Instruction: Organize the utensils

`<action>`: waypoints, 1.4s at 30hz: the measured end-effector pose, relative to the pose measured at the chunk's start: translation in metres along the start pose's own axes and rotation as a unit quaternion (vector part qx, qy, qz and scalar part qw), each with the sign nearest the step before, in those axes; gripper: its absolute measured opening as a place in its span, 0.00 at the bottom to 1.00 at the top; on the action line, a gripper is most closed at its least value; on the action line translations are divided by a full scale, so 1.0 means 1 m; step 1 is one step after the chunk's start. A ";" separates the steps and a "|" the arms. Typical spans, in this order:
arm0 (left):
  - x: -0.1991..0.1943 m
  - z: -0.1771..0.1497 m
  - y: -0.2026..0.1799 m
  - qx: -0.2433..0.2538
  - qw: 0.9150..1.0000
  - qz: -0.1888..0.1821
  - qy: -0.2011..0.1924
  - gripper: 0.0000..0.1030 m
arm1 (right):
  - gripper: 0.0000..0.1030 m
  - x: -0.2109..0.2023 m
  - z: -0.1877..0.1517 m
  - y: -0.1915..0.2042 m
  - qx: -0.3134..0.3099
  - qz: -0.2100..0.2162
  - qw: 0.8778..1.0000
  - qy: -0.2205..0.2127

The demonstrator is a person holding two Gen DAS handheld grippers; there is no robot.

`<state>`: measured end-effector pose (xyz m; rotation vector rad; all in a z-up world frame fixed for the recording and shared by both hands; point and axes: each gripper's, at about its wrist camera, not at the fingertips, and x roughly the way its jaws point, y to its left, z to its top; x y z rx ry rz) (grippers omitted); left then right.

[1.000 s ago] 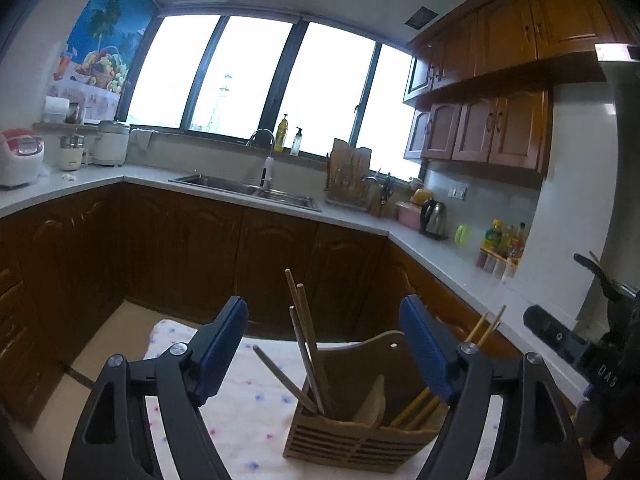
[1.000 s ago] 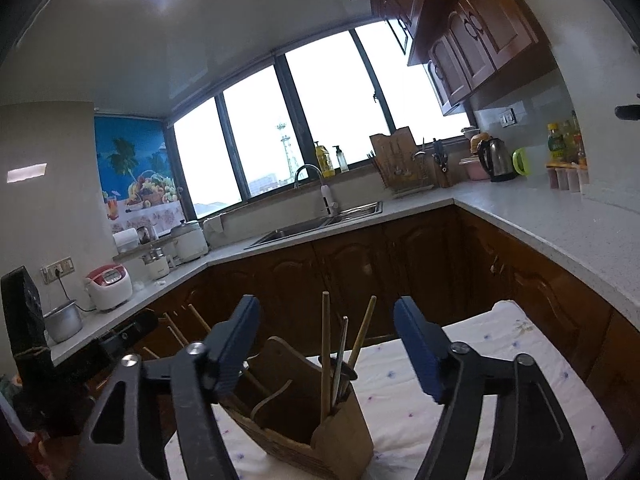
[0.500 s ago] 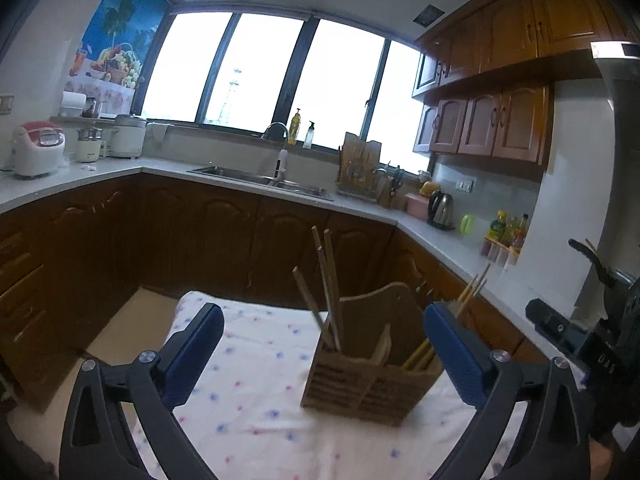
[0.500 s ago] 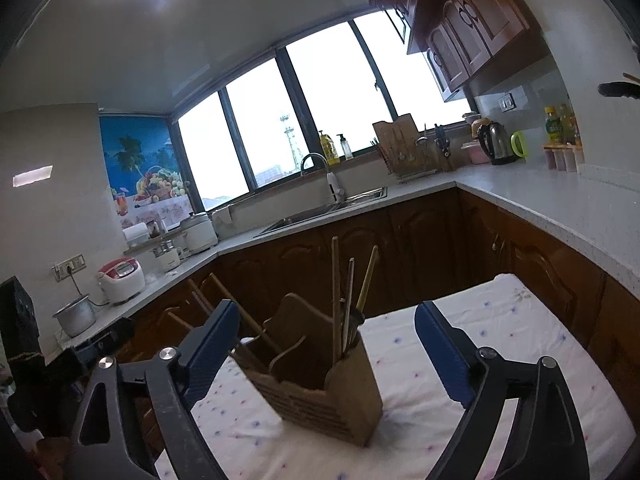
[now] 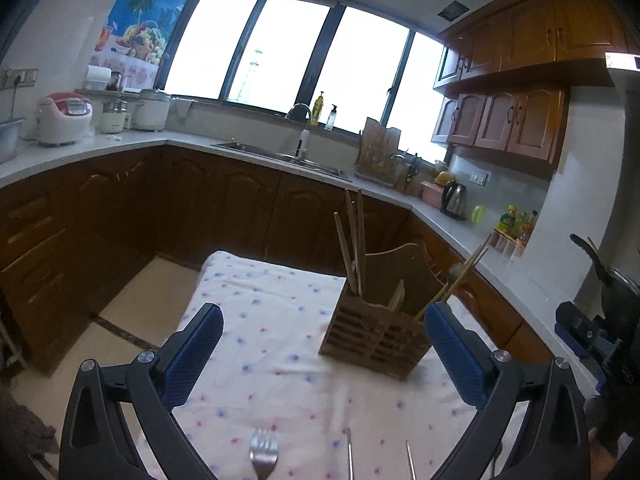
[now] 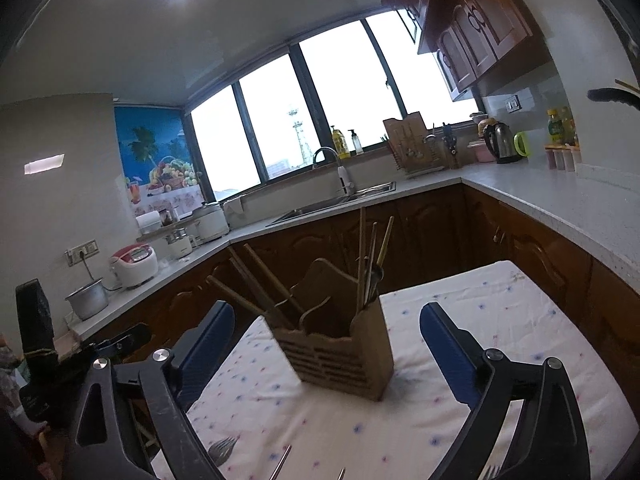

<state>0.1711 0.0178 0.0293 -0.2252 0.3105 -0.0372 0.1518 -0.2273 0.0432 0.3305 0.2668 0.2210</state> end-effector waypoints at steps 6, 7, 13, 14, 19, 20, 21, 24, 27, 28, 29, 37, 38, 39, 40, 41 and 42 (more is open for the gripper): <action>-0.039 -0.011 -0.004 0.021 1.000 0.015 -0.003 0.99 | 0.95 -0.027 -0.013 0.010 -0.014 0.001 1.000 0.000; -0.045 -0.013 -0.004 0.024 1.000 0.017 -0.004 0.99 | 0.95 -0.032 -0.015 0.012 -0.017 0.000 1.000 0.000; -0.073 -0.025 -0.002 0.038 0.999 0.022 -0.005 0.99 | 0.97 -0.056 -0.028 0.020 -0.041 -0.003 0.999 0.003; -0.075 -0.025 0.000 0.041 0.999 0.023 -0.004 0.99 | 0.97 -0.059 -0.030 0.021 -0.044 -0.004 0.999 0.003; -0.091 -0.031 0.002 0.055 0.998 0.030 -0.005 0.99 | 0.99 -0.075 -0.039 0.025 -0.059 -0.006 0.998 0.004; -0.097 -0.034 0.000 0.062 0.997 0.034 -0.006 0.99 | 0.99 -0.077 -0.041 0.025 -0.062 -0.008 0.998 0.004; -0.101 -0.037 0.000 0.068 0.997 0.037 -0.007 0.99 | 0.99 -0.079 -0.044 0.026 -0.064 -0.010 0.998 0.006; -0.110 -0.045 0.000 0.086 0.995 0.044 -0.011 0.99 | 1.00 -0.085 -0.055 0.026 -0.072 -0.012 0.997 0.011; -0.117 -0.057 -0.001 0.104 0.993 0.052 -0.012 0.99 | 1.00 -0.087 -0.068 0.026 -0.079 -0.015 0.997 0.019; -0.121 -0.062 -0.003 0.109 0.992 0.055 -0.011 0.99 | 1.00 -0.088 -0.071 0.026 -0.080 -0.015 0.996 0.022; -0.122 -0.064 -0.001 0.108 0.993 0.055 -0.005 0.99 | 1.00 -0.089 -0.074 0.026 -0.081 -0.015 0.996 0.025; -0.142 -0.066 0.002 0.114 0.991 0.065 0.022 0.99 | 1.00 -0.105 -0.082 0.026 -0.090 -0.018 0.995 0.029; -0.148 -0.065 0.001 0.113 0.991 0.069 0.018 0.99 | 1.00 -0.106 -0.082 0.027 -0.091 -0.018 0.995 0.028; -0.151 -0.064 0.002 0.113 0.991 0.073 0.013 0.99 | 1.00 -0.108 -0.083 0.028 -0.093 -0.020 0.995 0.025; -0.156 -0.063 0.000 0.114 0.991 0.077 0.008 0.99 | 1.00 -0.109 -0.084 0.028 -0.095 -0.021 0.995 0.021; -0.160 -0.064 0.001 0.113 0.990 0.080 0.003 0.99 | 1.00 -0.110 -0.085 0.028 -0.097 -0.022 0.995 0.017; -0.161 -0.070 0.005 0.113 0.990 0.082 -0.001 0.99 | 1.00 -0.110 -0.087 0.028 -0.098 -0.022 0.995 0.016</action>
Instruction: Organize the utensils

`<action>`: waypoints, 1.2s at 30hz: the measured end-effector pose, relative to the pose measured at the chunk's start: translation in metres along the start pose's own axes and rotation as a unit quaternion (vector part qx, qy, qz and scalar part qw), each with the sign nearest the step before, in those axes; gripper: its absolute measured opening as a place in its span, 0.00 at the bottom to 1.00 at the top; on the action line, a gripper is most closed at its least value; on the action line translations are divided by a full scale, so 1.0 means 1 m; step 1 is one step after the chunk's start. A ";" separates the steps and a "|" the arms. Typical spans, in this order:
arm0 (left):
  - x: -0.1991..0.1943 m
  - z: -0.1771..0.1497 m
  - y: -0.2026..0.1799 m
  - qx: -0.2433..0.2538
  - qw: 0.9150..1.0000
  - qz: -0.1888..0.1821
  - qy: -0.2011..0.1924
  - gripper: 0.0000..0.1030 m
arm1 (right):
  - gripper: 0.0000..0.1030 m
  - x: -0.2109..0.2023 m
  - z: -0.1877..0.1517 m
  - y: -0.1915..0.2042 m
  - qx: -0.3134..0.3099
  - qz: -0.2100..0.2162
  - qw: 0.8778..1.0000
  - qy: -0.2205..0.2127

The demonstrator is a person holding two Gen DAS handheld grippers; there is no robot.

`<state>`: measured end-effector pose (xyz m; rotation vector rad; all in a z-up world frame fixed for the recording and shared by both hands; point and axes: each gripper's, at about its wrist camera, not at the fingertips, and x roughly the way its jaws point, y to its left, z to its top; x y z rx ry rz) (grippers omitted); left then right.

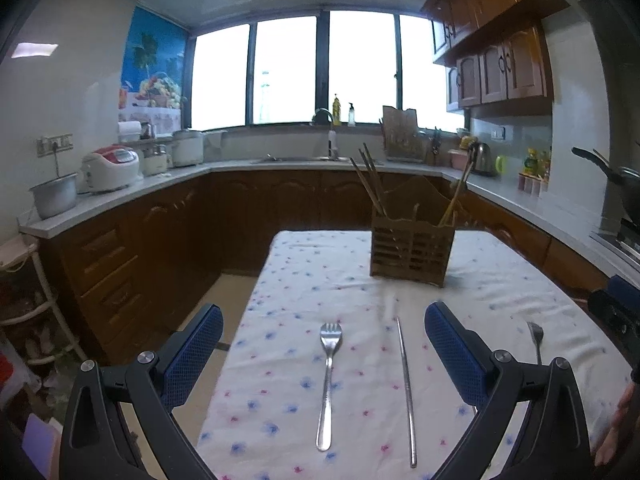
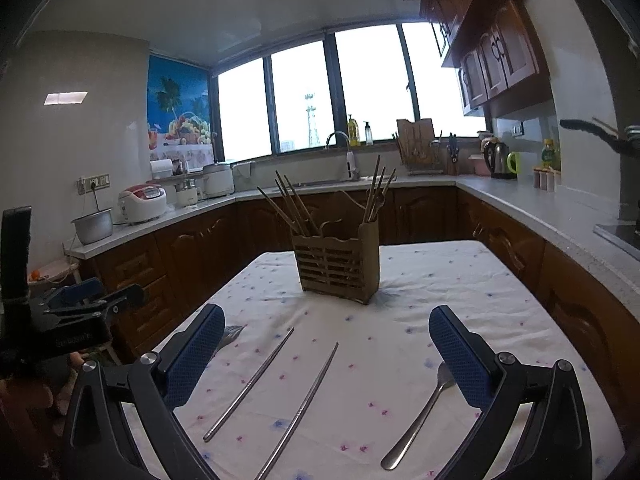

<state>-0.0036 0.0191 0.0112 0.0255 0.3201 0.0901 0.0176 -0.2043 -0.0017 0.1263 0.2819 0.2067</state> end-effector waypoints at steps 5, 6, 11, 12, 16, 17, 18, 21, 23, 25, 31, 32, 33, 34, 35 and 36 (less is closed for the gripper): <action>-0.010 -0.017 0.005 -0.010 1.000 0.008 -0.006 0.99 | 1.00 -0.007 -0.016 -0.001 -0.002 -0.032 0.999 -0.032; -0.010 -0.024 0.008 -0.010 1.000 0.009 -0.006 0.99 | 1.00 -0.007 -0.018 -0.001 -0.002 -0.034 0.999 -0.036; -0.005 -0.036 0.013 -0.002 1.000 0.017 0.005 0.99 | 1.00 0.001 -0.032 -0.006 0.005 -0.043 0.999 -0.016; -0.005 -0.037 0.012 0.002 1.000 0.017 0.008 0.99 | 1.00 0.003 -0.033 -0.008 0.007 -0.044 0.999 -0.013; -0.004 -0.038 0.012 0.008 1.000 0.013 0.016 0.99 | 1.00 0.008 -0.038 -0.008 0.014 -0.042 0.999 -0.003; -0.003 -0.037 0.014 0.008 1.000 0.011 0.017 0.99 | 1.00 0.009 -0.039 -0.008 0.013 -0.042 0.999 -0.001; -0.004 -0.036 0.014 0.008 1.000 0.011 0.018 0.99 | 1.00 0.010 -0.040 -0.007 0.011 -0.041 0.999 0.002; -0.002 -0.038 0.015 0.008 1.000 0.009 0.021 0.99 | 1.00 0.011 -0.042 -0.005 0.008 -0.036 0.999 0.005; -0.002 -0.038 0.016 0.005 1.000 0.009 0.023 0.99 | 1.00 0.012 -0.043 -0.004 0.006 -0.034 0.999 0.005; -0.002 -0.040 0.018 0.001 1.000 0.008 0.023 0.99 | 1.00 0.013 -0.044 -0.004 0.005 -0.030 1.000 0.004; -0.003 -0.052 0.024 -0.005 1.000 0.008 0.012 0.99 | 1.00 0.007 -0.048 -0.004 0.003 -0.027 1.000 -0.010; -0.004 -0.055 0.025 -0.005 1.000 0.008 0.008 0.99 | 1.00 0.007 -0.048 -0.004 0.004 -0.027 1.000 -0.011; -0.004 -0.059 0.025 -0.004 1.000 0.008 0.006 0.99 | 1.00 0.006 -0.049 -0.004 0.004 -0.025 1.000 -0.012; -0.004 -0.062 0.025 -0.003 1.000 0.008 0.005 0.99 | 1.00 0.006 -0.049 -0.003 0.003 -0.026 1.000 -0.012; -0.004 -0.063 0.024 0.000 1.000 0.009 0.006 0.99 | 1.00 0.006 -0.049 -0.003 0.004 -0.026 1.000 -0.012; -0.003 -0.064 0.024 0.002 1.000 0.008 0.007 0.99 | 1.00 0.006 -0.049 -0.003 0.004 -0.026 1.000 -0.012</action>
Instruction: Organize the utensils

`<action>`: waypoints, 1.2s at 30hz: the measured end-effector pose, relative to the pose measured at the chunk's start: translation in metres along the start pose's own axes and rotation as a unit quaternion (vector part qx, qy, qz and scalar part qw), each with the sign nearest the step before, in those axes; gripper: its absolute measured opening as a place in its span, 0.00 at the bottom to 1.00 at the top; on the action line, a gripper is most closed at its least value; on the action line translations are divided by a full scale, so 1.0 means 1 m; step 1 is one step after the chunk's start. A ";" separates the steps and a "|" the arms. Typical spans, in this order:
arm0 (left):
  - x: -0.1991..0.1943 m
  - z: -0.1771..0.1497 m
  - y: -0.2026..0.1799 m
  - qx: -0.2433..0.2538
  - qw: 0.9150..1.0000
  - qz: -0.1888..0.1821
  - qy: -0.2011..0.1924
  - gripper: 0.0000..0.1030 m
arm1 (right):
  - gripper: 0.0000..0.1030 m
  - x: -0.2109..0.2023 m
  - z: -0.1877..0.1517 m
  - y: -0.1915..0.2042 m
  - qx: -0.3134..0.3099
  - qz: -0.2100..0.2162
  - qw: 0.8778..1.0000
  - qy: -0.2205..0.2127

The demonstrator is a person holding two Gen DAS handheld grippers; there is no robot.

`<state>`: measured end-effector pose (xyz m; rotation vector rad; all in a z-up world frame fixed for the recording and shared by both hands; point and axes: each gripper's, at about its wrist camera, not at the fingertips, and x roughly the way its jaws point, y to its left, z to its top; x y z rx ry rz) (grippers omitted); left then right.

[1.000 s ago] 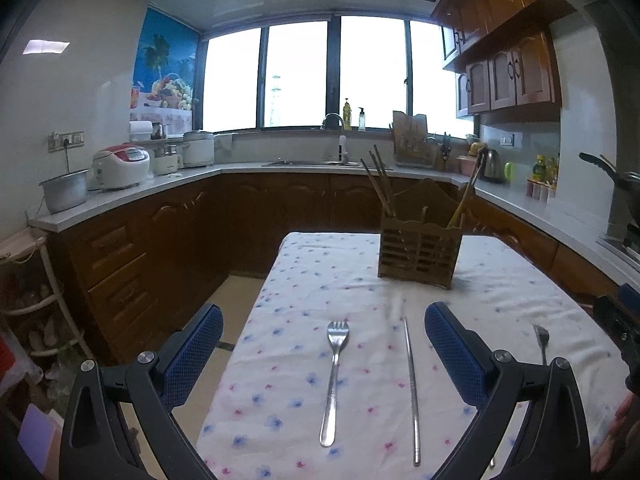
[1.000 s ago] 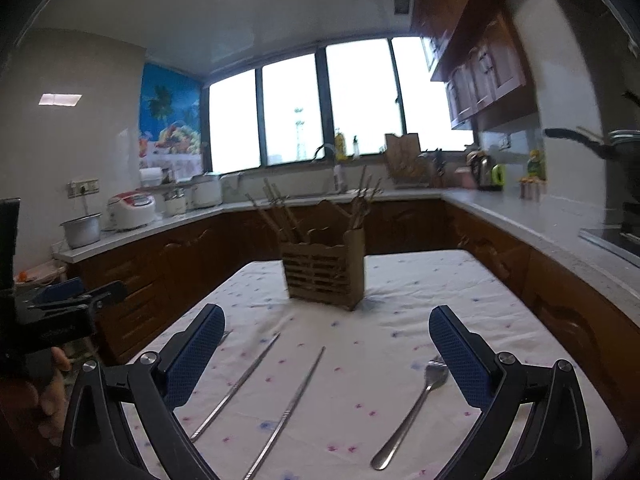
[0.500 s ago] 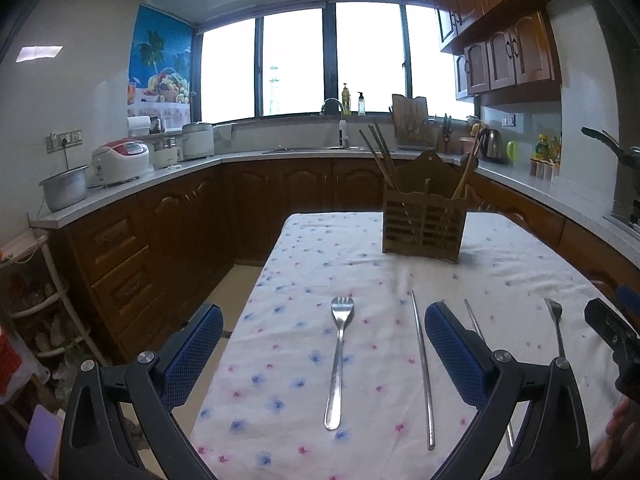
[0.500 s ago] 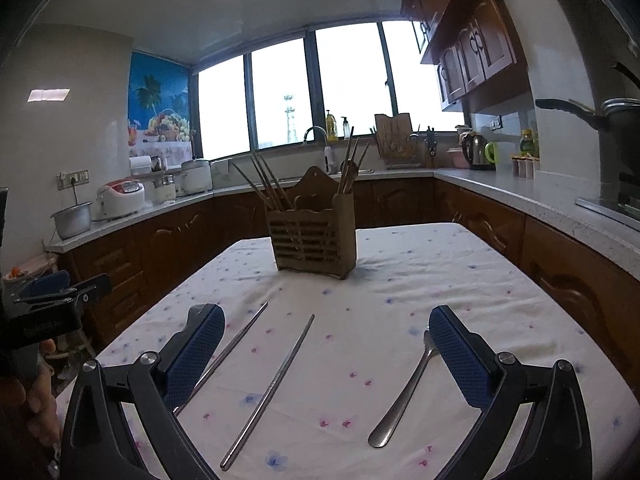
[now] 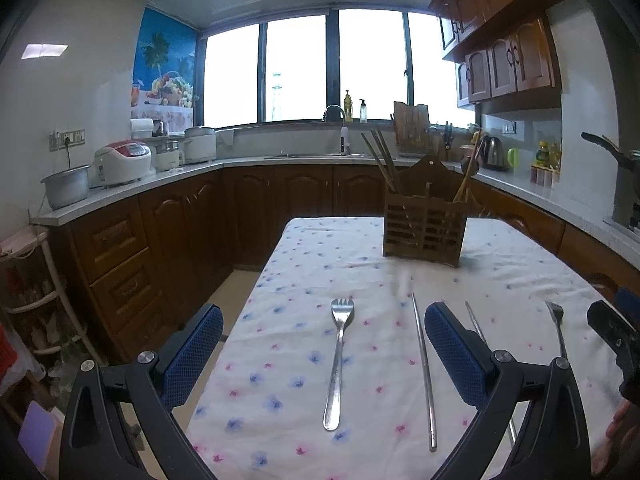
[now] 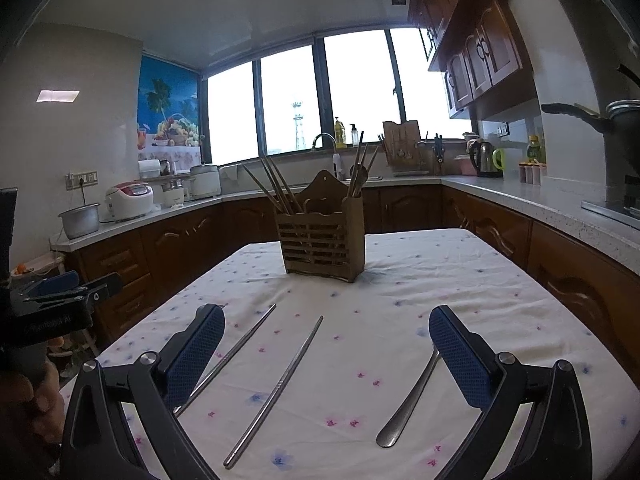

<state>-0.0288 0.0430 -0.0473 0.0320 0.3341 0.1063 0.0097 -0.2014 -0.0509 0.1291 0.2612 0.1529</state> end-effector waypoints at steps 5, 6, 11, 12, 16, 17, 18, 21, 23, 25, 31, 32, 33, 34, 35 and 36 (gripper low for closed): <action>0.000 -0.004 -0.002 0.001 1.000 -0.001 0.002 0.99 | 1.00 -0.001 0.000 0.001 -0.001 0.000 1.000 0.000; 0.000 -0.003 -0.002 0.001 1.000 -0.001 0.002 0.99 | 1.00 -0.001 0.000 0.001 -0.001 0.000 1.000 0.000; -0.001 -0.004 -0.004 -0.001 1.000 -0.001 0.003 0.99 | 1.00 0.000 0.001 0.001 -0.002 0.002 1.000 -0.001; -0.001 -0.004 -0.004 -0.001 1.000 -0.001 0.003 0.99 | 1.00 0.000 0.001 0.002 -0.003 0.002 1.000 -0.002; -0.003 -0.006 -0.010 0.003 1.000 0.000 0.002 0.99 | 1.00 0.000 0.001 0.002 -0.002 0.003 1.000 -0.001; -0.003 -0.005 -0.011 0.005 1.000 -0.002 0.003 0.99 | 1.00 0.000 0.001 0.002 -0.002 0.003 1.000 -0.001; -0.004 -0.006 -0.012 0.005 1.000 -0.002 0.003 0.99 | 1.00 0.000 0.001 0.001 -0.001 0.002 1.000 -0.001; -0.005 -0.006 -0.014 0.008 1.000 -0.003 0.003 0.99 | 1.00 0.000 0.001 0.000 0.003 0.002 1.000 0.000; -0.005 -0.005 -0.015 0.008 1.000 -0.003 0.004 0.99 | 1.00 0.000 0.002 -0.001 0.004 0.002 1.000 -0.001; -0.006 -0.007 -0.016 0.008 1.000 -0.002 0.004 0.99 | 1.00 -0.001 0.002 -0.002 0.004 0.000 1.000 -0.002; -0.006 -0.010 -0.019 0.011 1.000 -0.003 0.004 0.99 | 1.00 -0.001 0.002 -0.003 0.005 0.001 1.000 -0.002; -0.006 -0.009 -0.019 0.012 1.000 -0.003 0.005 0.99 | 1.00 -0.001 0.003 -0.003 0.005 0.000 1.000 -0.002; -0.006 -0.009 -0.020 0.013 1.000 -0.002 0.005 0.99 | 1.00 -0.001 0.002 -0.003 0.004 0.000 1.000 -0.003; -0.006 -0.010 -0.022 0.013 1.000 -0.002 0.006 0.99 | 1.00 -0.001 0.003 -0.003 0.004 0.001 1.000 -0.003; -0.006 -0.010 -0.022 0.015 1.000 -0.002 0.006 0.99 | 1.00 -0.001 0.003 -0.003 0.004 0.001 1.000 -0.004; -0.006 -0.009 -0.023 0.015 1.000 -0.002 0.007 0.99 | 1.00 -0.001 0.004 -0.003 0.003 0.001 1.000 -0.005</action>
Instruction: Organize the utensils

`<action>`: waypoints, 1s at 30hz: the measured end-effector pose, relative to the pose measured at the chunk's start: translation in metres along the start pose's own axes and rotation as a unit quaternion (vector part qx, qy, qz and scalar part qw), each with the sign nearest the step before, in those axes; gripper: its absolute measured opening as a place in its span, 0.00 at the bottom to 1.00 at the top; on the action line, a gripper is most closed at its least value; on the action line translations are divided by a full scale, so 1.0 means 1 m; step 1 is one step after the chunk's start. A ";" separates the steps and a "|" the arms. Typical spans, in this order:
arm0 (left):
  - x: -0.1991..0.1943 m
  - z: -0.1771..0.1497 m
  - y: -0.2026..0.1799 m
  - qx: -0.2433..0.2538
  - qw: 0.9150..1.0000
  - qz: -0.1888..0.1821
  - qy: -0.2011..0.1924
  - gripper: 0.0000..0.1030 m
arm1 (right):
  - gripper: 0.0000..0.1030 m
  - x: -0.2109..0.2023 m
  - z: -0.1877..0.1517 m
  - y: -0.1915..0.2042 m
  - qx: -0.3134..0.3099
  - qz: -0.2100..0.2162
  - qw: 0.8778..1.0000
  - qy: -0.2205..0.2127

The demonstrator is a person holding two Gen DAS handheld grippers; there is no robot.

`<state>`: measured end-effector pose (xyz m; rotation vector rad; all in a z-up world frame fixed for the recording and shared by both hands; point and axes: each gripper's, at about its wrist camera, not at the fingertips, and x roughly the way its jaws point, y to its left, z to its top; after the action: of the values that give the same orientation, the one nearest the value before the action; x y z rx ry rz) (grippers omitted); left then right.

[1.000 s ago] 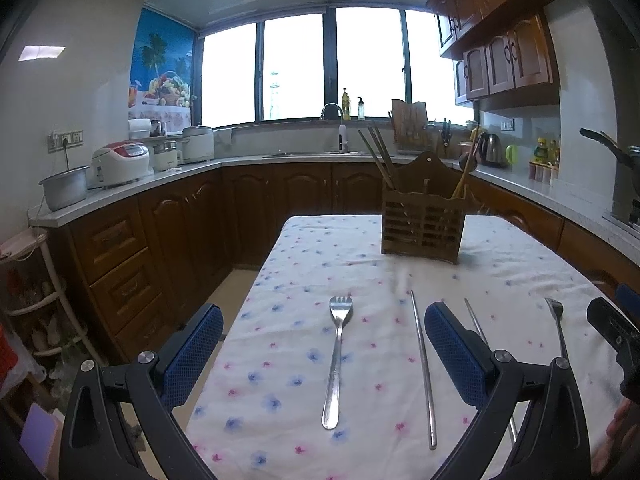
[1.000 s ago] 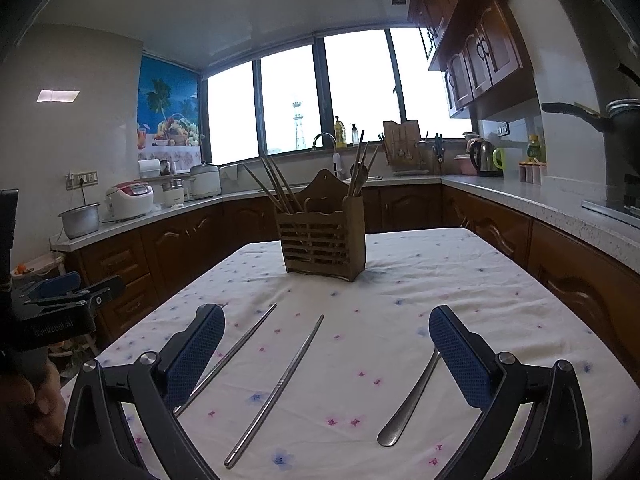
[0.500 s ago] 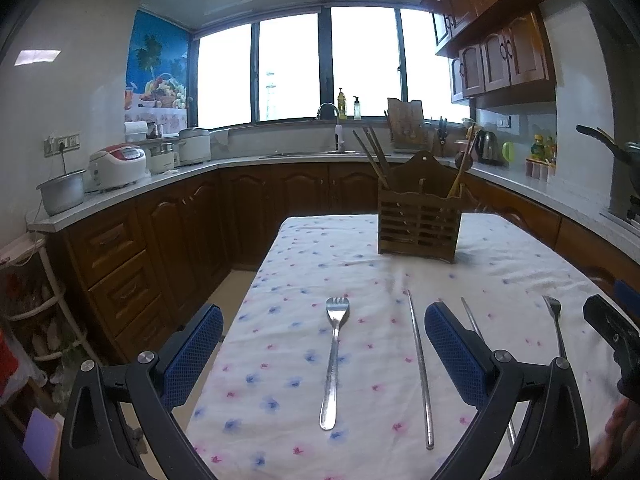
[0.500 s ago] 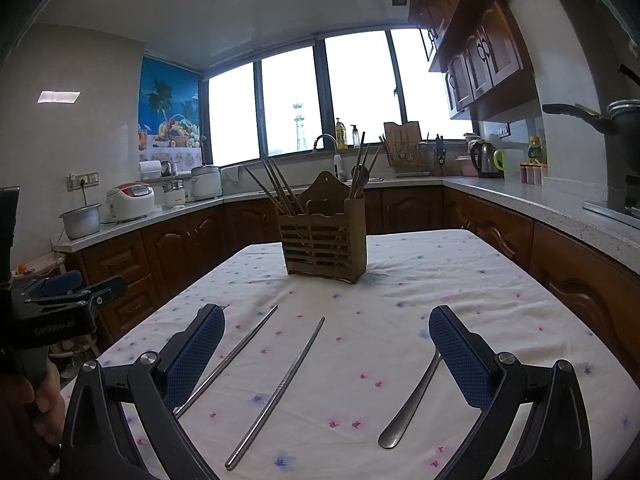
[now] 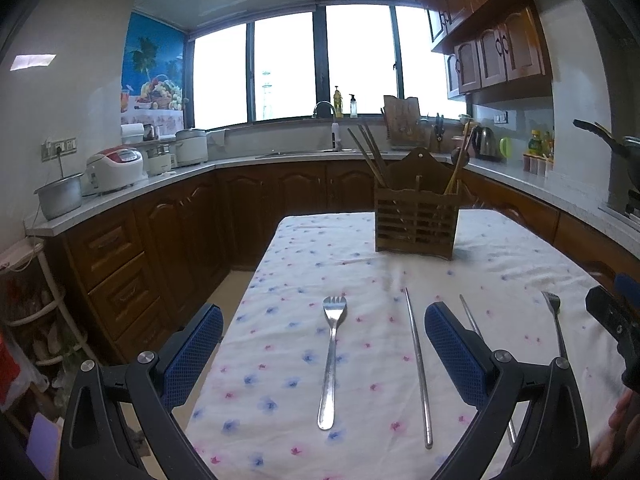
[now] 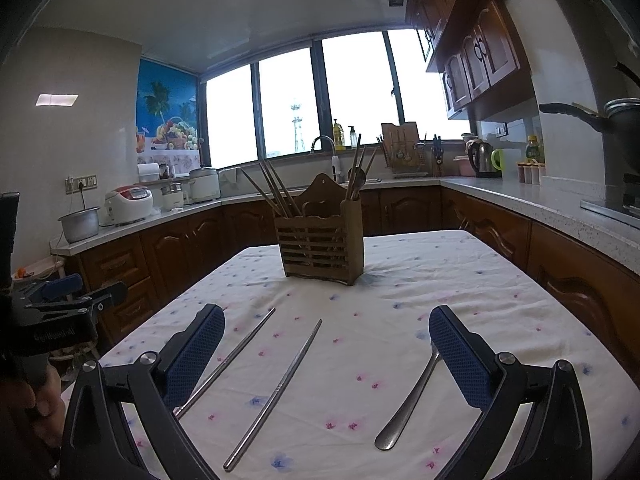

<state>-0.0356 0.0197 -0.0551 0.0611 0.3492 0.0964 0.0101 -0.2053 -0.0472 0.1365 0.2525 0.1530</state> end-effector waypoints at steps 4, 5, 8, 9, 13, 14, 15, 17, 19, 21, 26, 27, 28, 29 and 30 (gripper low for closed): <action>-0.003 0.000 -0.004 0.003 1.000 -0.002 -0.002 0.99 | 1.00 0.001 0.002 0.000 0.001 0.001 1.000 -0.002; -0.003 -0.001 -0.005 0.003 1.000 -0.002 -0.003 0.99 | 1.00 0.001 0.003 -0.001 0.000 0.001 1.000 -0.002; -0.006 -0.003 -0.007 0.005 1.000 -0.001 -0.007 0.99 | 1.00 0.000 0.003 0.000 0.001 0.001 1.000 -0.003; -0.006 -0.004 -0.008 0.004 1.000 -0.001 -0.007 0.99 | 1.00 0.000 0.003 0.000 0.001 0.001 1.000 -0.004; -0.007 -0.006 -0.009 0.005 1.000 -0.001 -0.006 0.99 | 1.00 0.000 0.003 0.001 0.001 0.001 1.000 -0.004; -0.008 -0.006 -0.010 0.005 1.000 0.000 -0.006 0.99 | 1.00 0.000 0.004 0.001 0.001 0.000 1.000 -0.004; -0.009 -0.006 -0.010 0.005 1.000 0.000 -0.006 0.99 | 1.00 0.000 0.003 0.000 0.001 0.001 1.000 -0.005; -0.009 -0.005 -0.010 0.004 1.000 -0.002 -0.006 0.99 | 1.00 0.001 0.004 0.000 0.002 0.001 1.000 -0.005; -0.010 -0.006 -0.014 0.004 1.000 -0.002 -0.008 0.99 | 1.00 0.000 0.004 0.001 0.001 -0.001 1.000 -0.006; -0.011 -0.007 -0.016 0.005 1.000 -0.002 -0.008 0.99 | 1.00 -0.001 0.005 0.000 0.002 0.001 1.000 -0.007; -0.012 -0.008 -0.017 0.003 1.000 -0.002 -0.008 0.99 | 1.00 -0.001 0.006 0.000 0.003 0.002 1.000 -0.007; -0.012 -0.008 -0.017 0.002 1.000 -0.002 -0.007 0.99 | 1.00 -0.001 0.006 0.001 0.003 0.002 1.000 -0.006; -0.012 -0.007 -0.017 0.001 1.000 -0.003 -0.007 0.99 | 1.00 -0.001 0.006 0.001 0.003 0.002 1.000 -0.007; -0.012 -0.007 -0.018 0.001 1.000 -0.003 -0.007 0.99 | 1.00 0.000 0.006 0.001 0.002 0.002 1.000 -0.007; -0.012 -0.007 -0.018 0.001 1.000 -0.002 -0.007 0.99 | 1.00 0.000 0.006 0.002 0.002 0.003 1.000 -0.007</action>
<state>-0.0476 0.0007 -0.0590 0.0627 0.3357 0.0915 0.0111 -0.2043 -0.0407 0.1411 0.2390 0.1569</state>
